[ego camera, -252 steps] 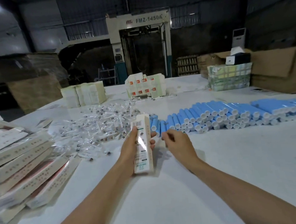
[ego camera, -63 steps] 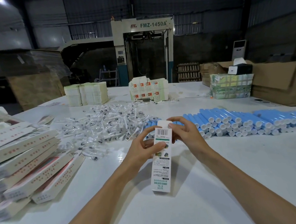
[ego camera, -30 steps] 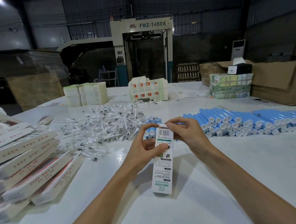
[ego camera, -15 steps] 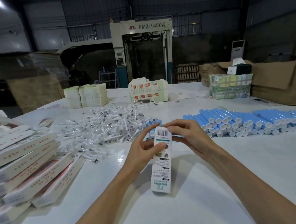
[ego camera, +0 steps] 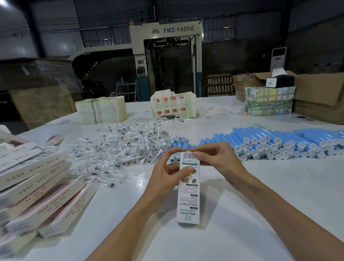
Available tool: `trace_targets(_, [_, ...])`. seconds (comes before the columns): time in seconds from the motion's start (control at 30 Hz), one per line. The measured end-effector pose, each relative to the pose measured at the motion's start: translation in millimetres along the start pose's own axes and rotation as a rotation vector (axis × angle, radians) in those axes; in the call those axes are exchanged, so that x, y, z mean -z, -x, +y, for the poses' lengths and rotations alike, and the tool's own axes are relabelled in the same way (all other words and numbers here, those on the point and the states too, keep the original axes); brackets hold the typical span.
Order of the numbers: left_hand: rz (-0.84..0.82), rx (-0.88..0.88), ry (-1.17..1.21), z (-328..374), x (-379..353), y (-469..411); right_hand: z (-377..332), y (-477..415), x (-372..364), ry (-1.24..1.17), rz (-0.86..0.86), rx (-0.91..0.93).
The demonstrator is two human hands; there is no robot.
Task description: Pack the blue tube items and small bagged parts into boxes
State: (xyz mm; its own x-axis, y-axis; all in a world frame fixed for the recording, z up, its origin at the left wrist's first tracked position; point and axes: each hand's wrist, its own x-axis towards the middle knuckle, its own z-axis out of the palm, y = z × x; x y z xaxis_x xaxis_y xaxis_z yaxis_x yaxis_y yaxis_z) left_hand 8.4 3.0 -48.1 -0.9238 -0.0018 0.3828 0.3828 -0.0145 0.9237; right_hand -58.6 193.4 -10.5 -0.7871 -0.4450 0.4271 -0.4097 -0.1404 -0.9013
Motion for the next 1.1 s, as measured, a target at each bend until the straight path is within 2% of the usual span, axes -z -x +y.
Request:
trace_targets(0.23, [0.012, -0.001, -0.027, -5, 1, -2, 9, -2, -8, 0.032, 0.056, 0.004])
trace_targets(0.53, [0.109, -0.028, 0.046, -10, 3, -6, 25, 5, -28, -0.446, 0.043, -0.21])
trace_targets(0.63, [0.178, -0.043, 0.111, -10, 7, -7, 29, 11, -31, -0.377, -0.085, -0.299])
trace_targets(0.77, [0.253, -0.075, 0.052, -10, 12, -9, 33, 16, -34, -0.277, -0.213, -0.33])
trace_targets(0.93, [0.233, -0.109, -0.079, -17, 15, -11, 29, 20, -32, -0.157, -0.177, -0.322])
trace_targets(1.1, [0.156, -0.259, -0.445, -26, 8, -11, 15, 18, -15, 0.134, -0.072, -0.259])
